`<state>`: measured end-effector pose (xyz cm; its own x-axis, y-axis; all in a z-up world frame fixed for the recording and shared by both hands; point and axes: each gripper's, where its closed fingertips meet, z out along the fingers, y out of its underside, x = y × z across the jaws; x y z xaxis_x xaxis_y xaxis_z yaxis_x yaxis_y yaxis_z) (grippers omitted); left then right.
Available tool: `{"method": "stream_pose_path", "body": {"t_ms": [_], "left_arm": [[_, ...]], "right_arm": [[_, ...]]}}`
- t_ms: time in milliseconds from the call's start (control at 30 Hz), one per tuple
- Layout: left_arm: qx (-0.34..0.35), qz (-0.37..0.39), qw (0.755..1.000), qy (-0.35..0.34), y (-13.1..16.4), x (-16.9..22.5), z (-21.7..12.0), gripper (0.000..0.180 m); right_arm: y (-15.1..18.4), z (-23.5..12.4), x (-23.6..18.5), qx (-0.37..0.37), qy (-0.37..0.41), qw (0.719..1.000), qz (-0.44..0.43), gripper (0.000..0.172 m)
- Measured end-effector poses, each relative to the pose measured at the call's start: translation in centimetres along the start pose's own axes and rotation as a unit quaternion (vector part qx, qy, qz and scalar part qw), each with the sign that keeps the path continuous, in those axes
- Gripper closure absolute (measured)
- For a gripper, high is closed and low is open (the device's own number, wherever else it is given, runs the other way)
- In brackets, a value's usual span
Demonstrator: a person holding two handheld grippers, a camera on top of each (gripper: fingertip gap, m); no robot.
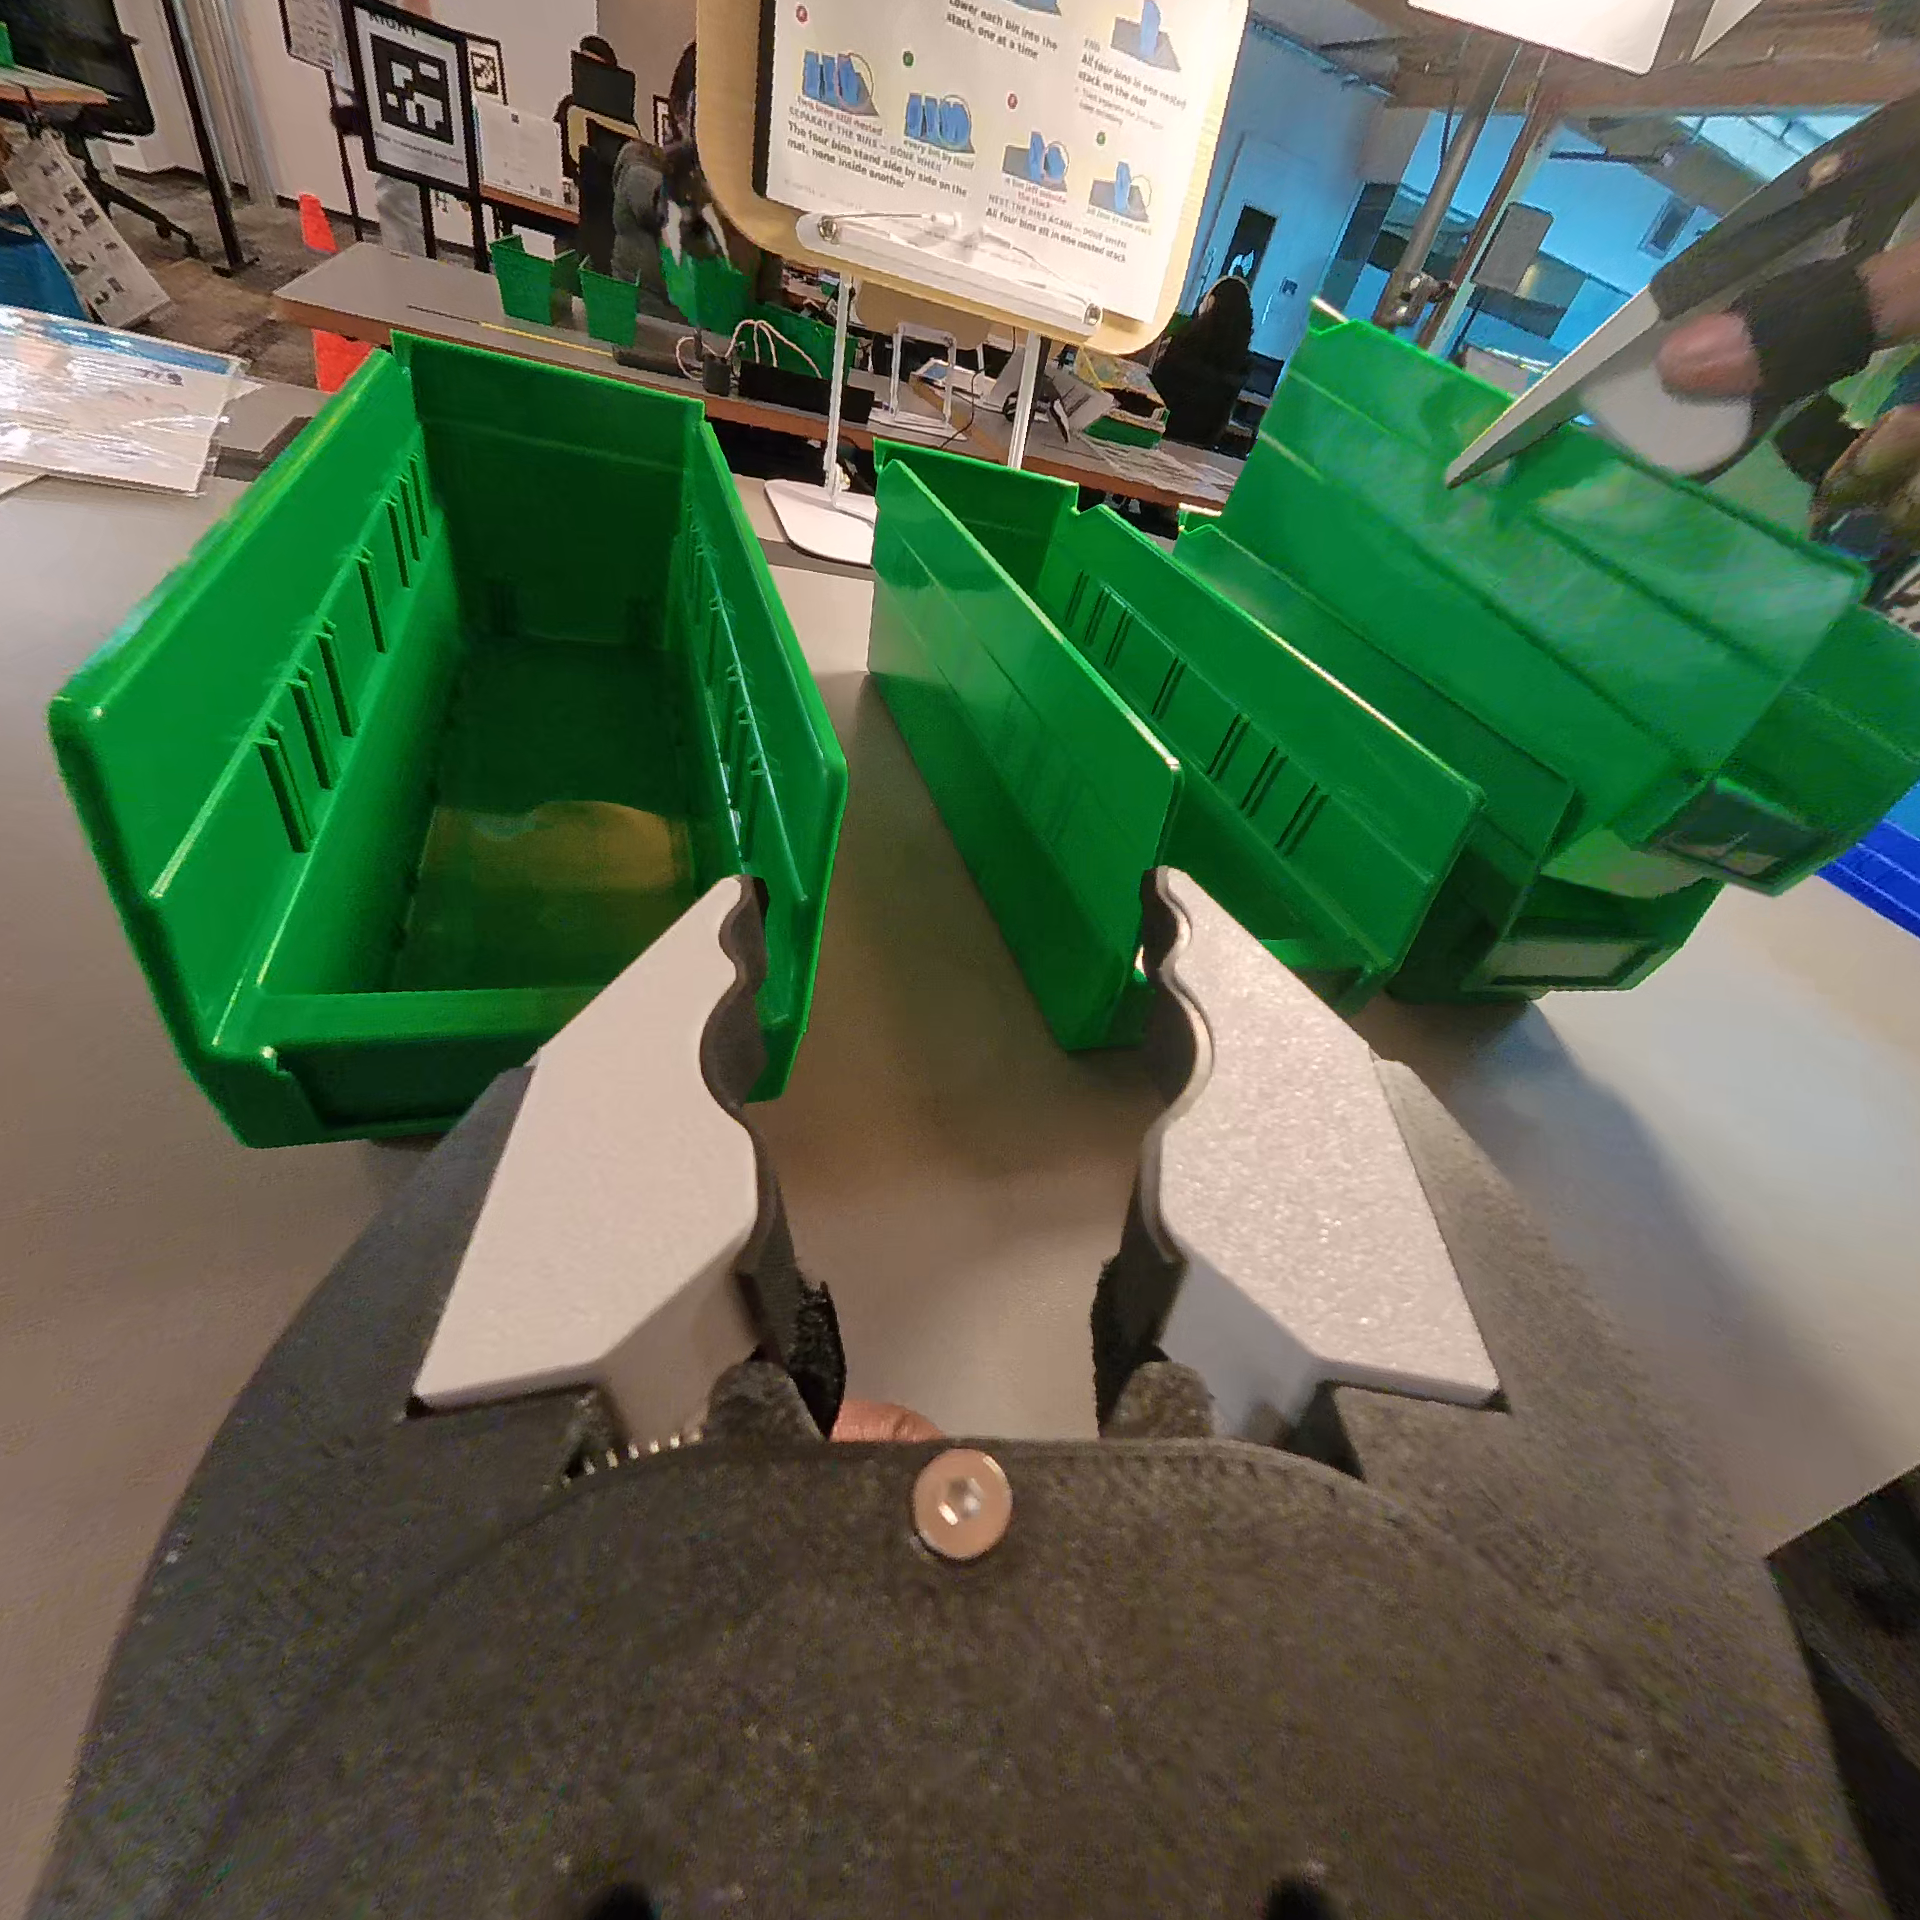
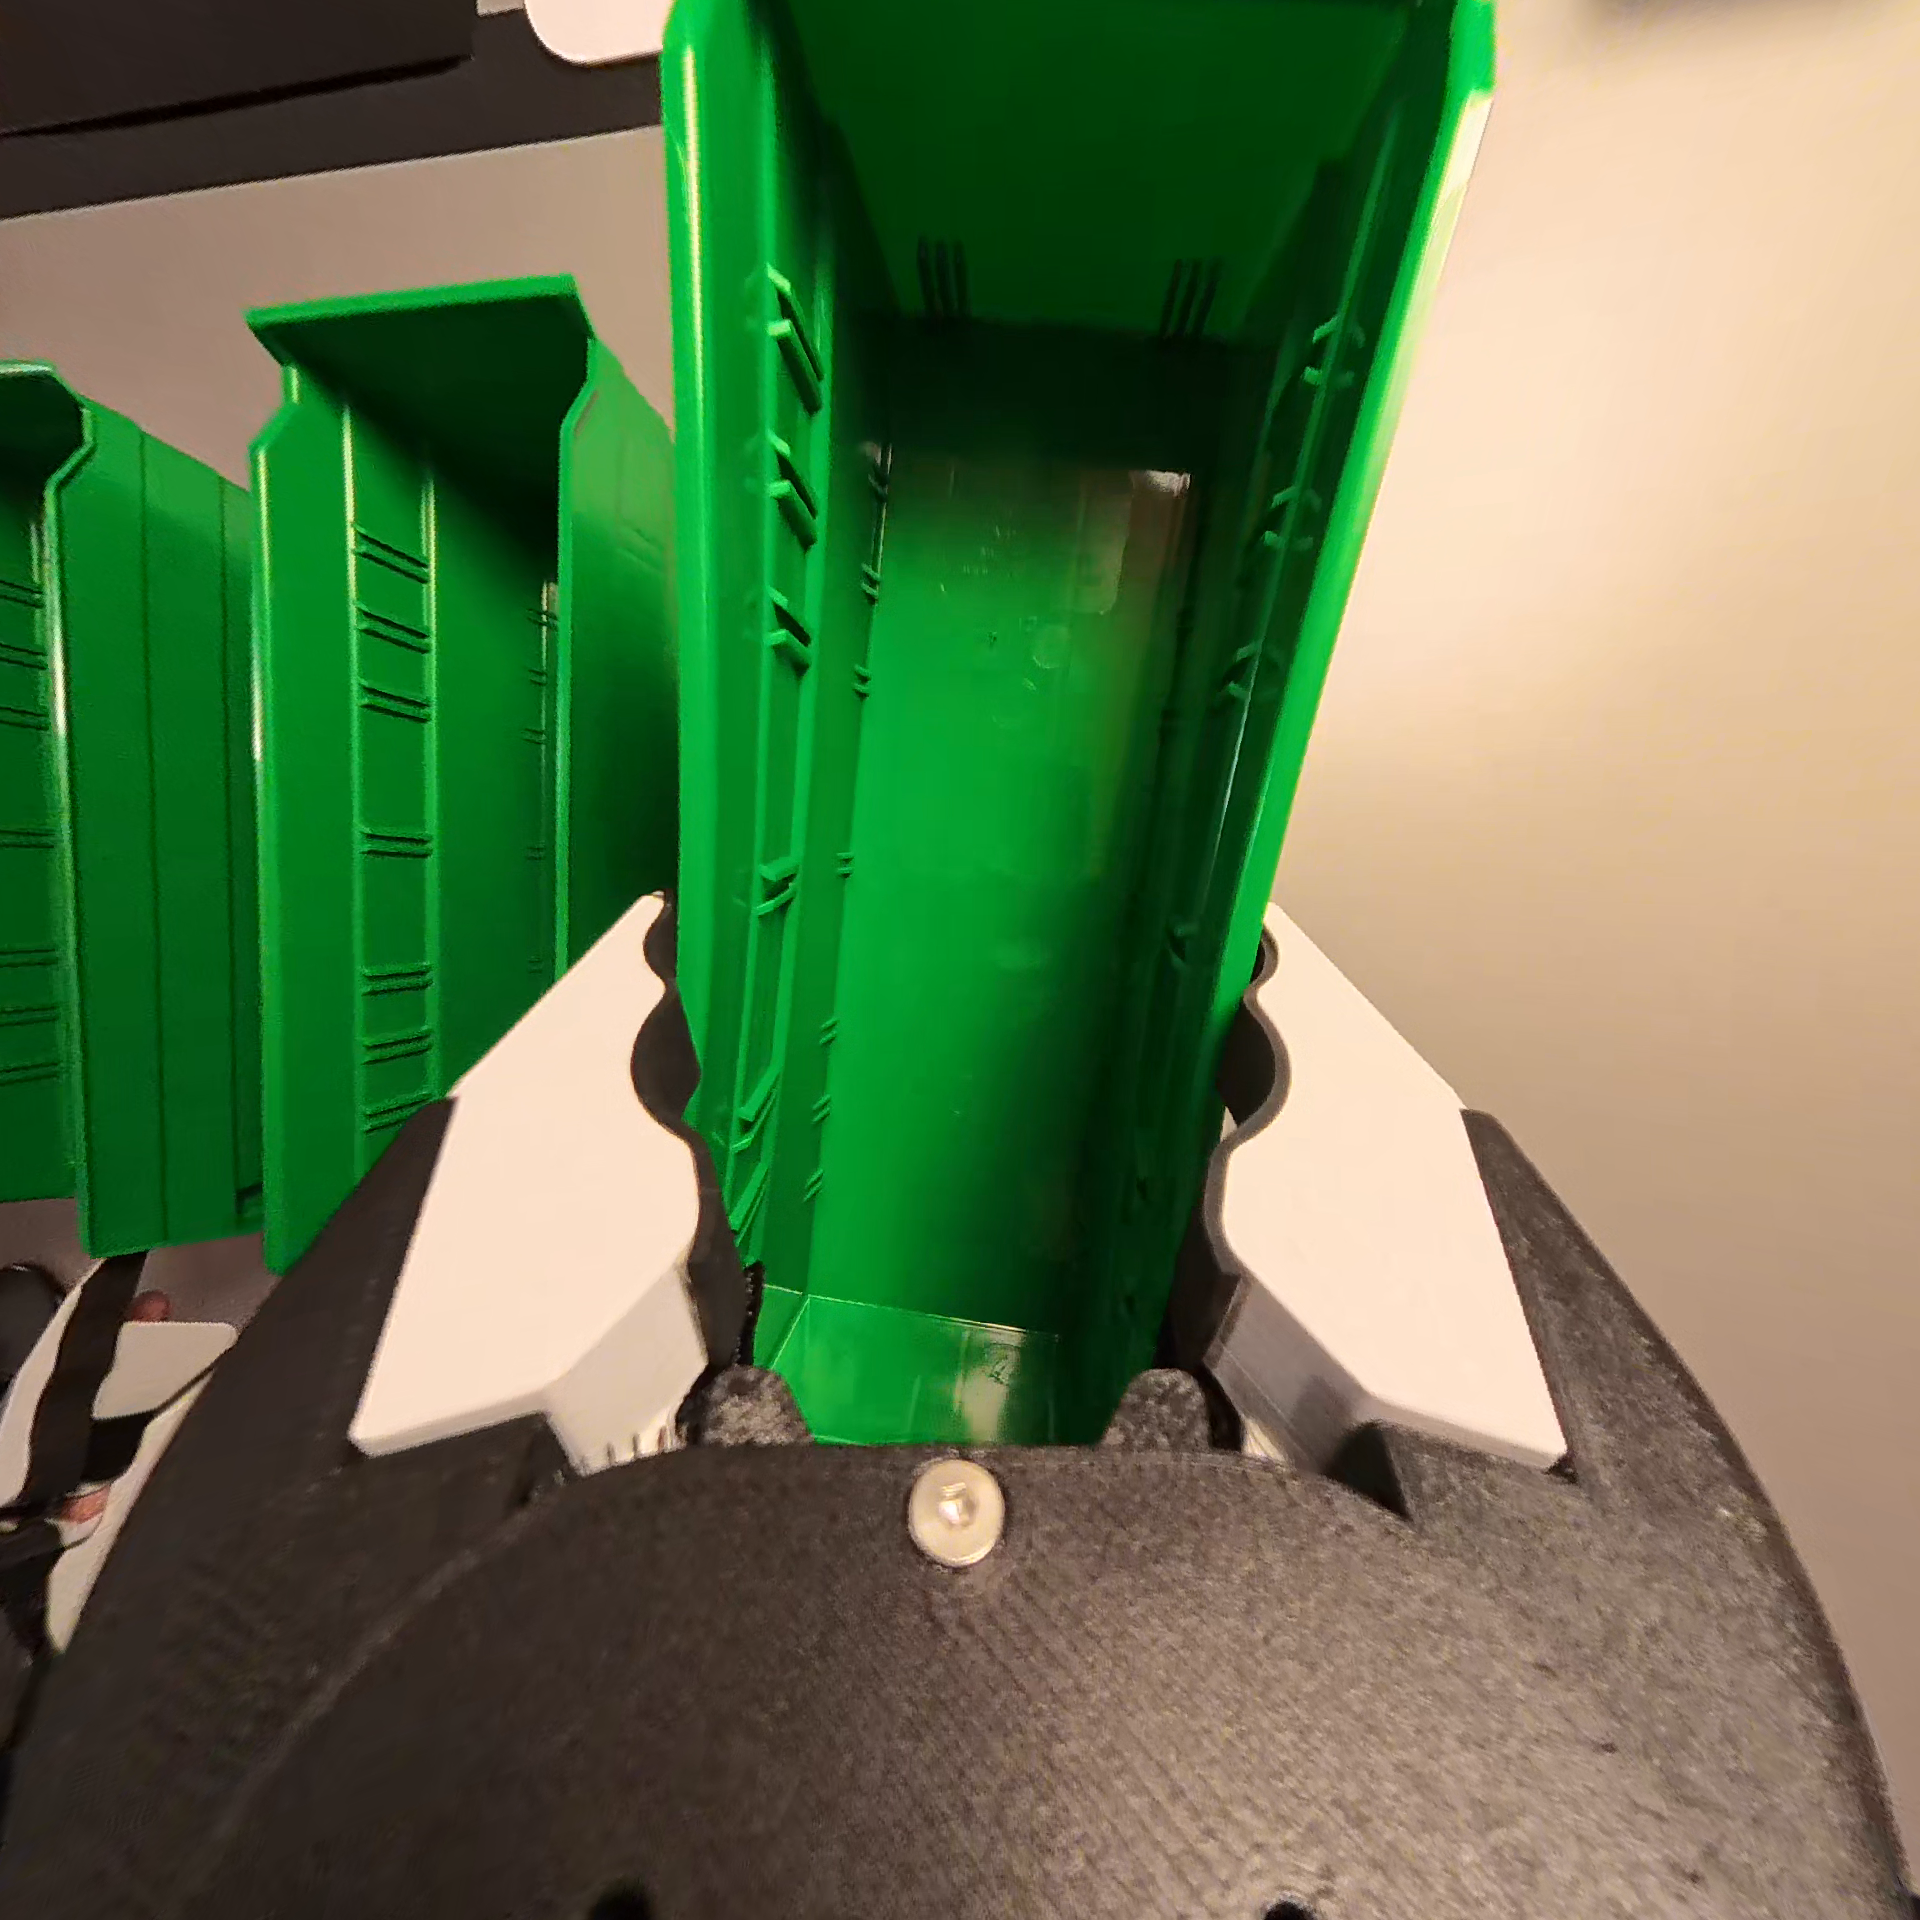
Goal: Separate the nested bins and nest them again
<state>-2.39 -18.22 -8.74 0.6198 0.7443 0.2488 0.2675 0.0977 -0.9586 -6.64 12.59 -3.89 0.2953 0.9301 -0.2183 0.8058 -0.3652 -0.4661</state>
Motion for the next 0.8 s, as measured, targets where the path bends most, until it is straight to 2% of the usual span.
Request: {"method": "stream_pose_path", "body": {"t_ms": [233,533,800], "left_arm": [[-0.003,-0.003,1.0,0.003,0.1,0.0,0.1,0.109],[-0.005,-0.005,1.0,0.006,0.1,0.0,0.1,0.109],[-0.002,-0.005,1.0,0.006,0.1,0.0,0.0,0.109]], "right_arm": [[0.4,2.1,-0.2,-0.011,0.026,0.999,-0.016,0.067],[-0.7,2.4,-0.5,0.013,0.035,0.999,-0.025,0.068],[0.3,3.7,-0.3,0.005,0.036,0.999,-0.028,0.065]]}}
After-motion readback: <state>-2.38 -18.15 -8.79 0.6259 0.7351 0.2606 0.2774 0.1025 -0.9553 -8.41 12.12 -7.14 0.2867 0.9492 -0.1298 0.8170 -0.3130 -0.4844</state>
